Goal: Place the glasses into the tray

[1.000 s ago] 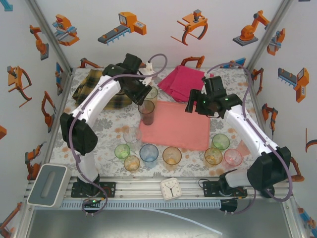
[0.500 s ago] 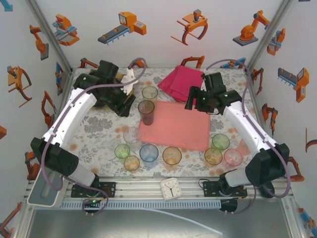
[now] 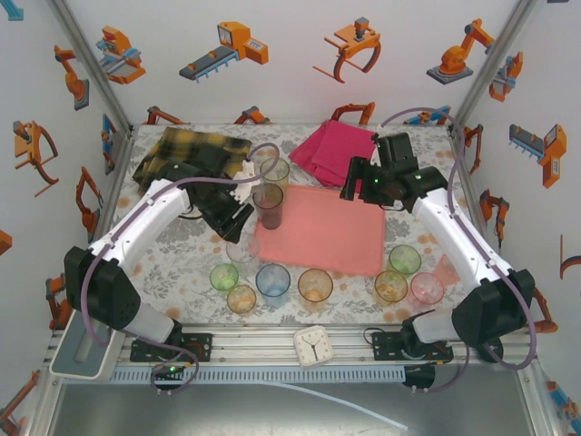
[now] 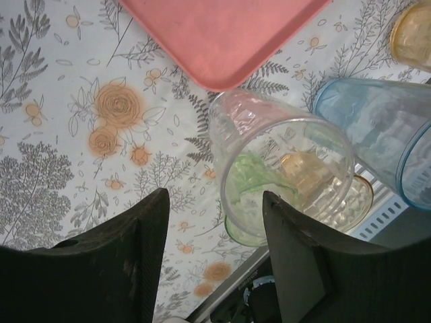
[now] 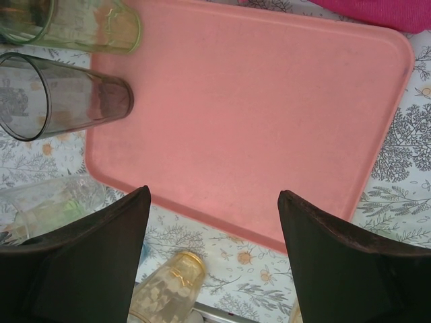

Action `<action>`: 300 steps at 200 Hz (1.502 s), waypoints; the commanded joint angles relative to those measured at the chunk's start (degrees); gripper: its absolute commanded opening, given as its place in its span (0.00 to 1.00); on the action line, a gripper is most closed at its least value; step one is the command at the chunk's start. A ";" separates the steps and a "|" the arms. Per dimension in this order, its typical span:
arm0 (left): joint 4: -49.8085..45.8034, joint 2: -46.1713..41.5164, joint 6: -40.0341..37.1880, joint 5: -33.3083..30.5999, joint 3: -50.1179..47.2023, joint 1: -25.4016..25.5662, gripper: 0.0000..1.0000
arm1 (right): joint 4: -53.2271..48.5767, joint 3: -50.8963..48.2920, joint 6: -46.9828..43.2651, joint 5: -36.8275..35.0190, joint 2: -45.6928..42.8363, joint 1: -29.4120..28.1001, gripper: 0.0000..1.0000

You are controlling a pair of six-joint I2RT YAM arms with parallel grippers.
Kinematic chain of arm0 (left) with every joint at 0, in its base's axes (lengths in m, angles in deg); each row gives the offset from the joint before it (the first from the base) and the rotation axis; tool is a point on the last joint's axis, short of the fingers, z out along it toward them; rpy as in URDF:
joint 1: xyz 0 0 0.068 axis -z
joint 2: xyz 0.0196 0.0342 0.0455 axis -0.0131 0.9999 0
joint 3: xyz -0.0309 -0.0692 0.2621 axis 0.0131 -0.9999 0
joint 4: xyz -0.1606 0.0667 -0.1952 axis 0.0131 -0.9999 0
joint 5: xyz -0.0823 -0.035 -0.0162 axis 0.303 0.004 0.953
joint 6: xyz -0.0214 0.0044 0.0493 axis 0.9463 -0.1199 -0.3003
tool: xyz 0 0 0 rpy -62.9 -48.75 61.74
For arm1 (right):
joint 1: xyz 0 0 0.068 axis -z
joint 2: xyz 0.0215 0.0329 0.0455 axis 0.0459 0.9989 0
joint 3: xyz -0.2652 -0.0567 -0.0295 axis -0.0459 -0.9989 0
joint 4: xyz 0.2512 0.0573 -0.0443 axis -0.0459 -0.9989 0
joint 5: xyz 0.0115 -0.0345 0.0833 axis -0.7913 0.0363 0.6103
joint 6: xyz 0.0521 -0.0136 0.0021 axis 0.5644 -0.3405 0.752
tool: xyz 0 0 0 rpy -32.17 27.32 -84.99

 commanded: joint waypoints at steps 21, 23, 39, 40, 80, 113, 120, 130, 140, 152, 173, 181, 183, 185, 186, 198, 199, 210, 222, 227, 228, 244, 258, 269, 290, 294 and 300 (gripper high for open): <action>3.27 -0.33 -0.62 -0.08 -2.16 1.68 0.53 | 0.49 -1.13 1.56 -0.70 -1.74 0.31 0.69; 3.47 -0.26 -0.67 -0.22 -2.47 1.76 0.52 | 0.49 -1.16 1.56 -0.70 -1.79 0.32 0.69; 4.59 0.07 -0.77 -1.06 -3.44 2.11 0.50 | 0.53 -1.42 1.56 -0.94 -2.40 0.31 0.69; 4.68 0.09 -0.68 -1.16 -3.48 2.12 0.50 | 0.51 -1.43 1.55 -1.00 -2.47 0.31 0.69; 5.89 1.07 -1.03 -2.13 -3.80 2.69 0.39 | 0.54 -1.79 1.47 -1.71 -3.27 0.24 0.69; 6.61 1.30 -1.02 -2.69 -4.61 3.59 0.38 | 0.81 -1.61 1.60 -1.41 -2.86 0.31 0.69; 6.61 1.48 -1.12 -2.78 -4.81 3.71 0.37 | 0.98 -1.70 1.55 -1.41 -2.87 0.26 0.69; 6.83 1.56 -1.34 -2.98 -5.09 3.81 0.37 | 1.07 -1.64 1.58 -1.41 -2.82 0.24 0.69; 7.10 1.77 -1.63 -3.35 -5.52 3.90 0.35 | 1.13 -1.61 1.66 -1.41 -2.89 0.32 0.69; 7.35 1.88 -1.64 -4.11 -5.71 3.98 0.31 | 1.33 -1.75 1.70 -1.53 -3.07 0.28 0.69; 7.58 1.86 -1.64 -4.60 -5.87 4.02 0.25 | 1.81 -2.23 1.79 -1.84 -3.50 0.25 0.69; 7.58 1.79 -1.64 -4.68 -5.76 4.13 0.20 | 1.81 -2.31 1.73 -1.84 -3.46 0.25 0.69; 7.58 1.79 -1.65 -4.73 -5.74 4.16 0.19 | 1.81 -2.32 1.78 -1.84 -3.45 0.28 0.69; 7.51 1.79 -1.62 -4.79 -5.65 4.21 0.18 | 1.81 -2.38 1.77 -1.84 -3.49 0.28 0.69; 7.54 1.79 -1.64 -4.83 -5.64 4.23 0.18 | 1.81 -2.38 1.77 -1.84 -3.49 0.28 0.69; 7.43 1.69 -1.59 -5.17 -5.28 4.34 0.13 | 1.88 -2.57 1.72 -1.80 -3.58 0.26 0.69; 7.41 1.70 -1.62 -5.19 -5.19 4.34 0.13 | 1.89 -2.58 1.76 -1.82 -3.58 0.29 0.69; 7.00 1.70 -1.76 -5.48 -4.54 4.51 0.09 | 2.07 -2.83 1.75 -1.76 -3.59 0.28 0.69; 6.45 1.84 -1.81 -6.04 -3.60 4.46 0.00 | 2.38 -2.93 1.82 -1.59 -3.53 0.27 0.69; 6.20 1.87 -1.82 -6.24 -3.11 4.44 0.00 | 2.41 -2.89 1.83 -1.54 -3.55 0.31 0.69; 6.14 1.96 -1.78 -6.26 -3.00 4.44 0.00 | 2.41 -2.89 1.83 -1.54 -3.55 0.31 0.69; 5.44 1.79 -1.64 -6.93 -1.41 4.51 0.00 | 2.43 -2.76 1.72 -1.49 -3.48 0.31 0.69; 4.69 1.78 -1.53 -7.55 0.76 4.51 0.00 | 2.44 -2.76 1.71 -1.58 -3.47 0.24 0.69; 3.82 2.02 -1.41 -7.79 2.90 4.51 0.00 | 2.42 -2.84 1.55 -1.66 -3.59 0.32 0.69; 2.79 2.68 -1.44 -7.86 6.87 4.50 0.00 | 2.42 -3.10 1.33 -1.84 -3.85 0.25 0.69; 2.70 2.81 -1.45 -7.90 7.57 4.49 0.00 | 2.42 -3.11 1.28 -1.80 -3.81 0.31 0.69; 2.57 3.14 -1.40 -7.77 8.48 4.51 0.00 | 2.42 -3.15 1.27 -1.84 -3.88 0.32 0.69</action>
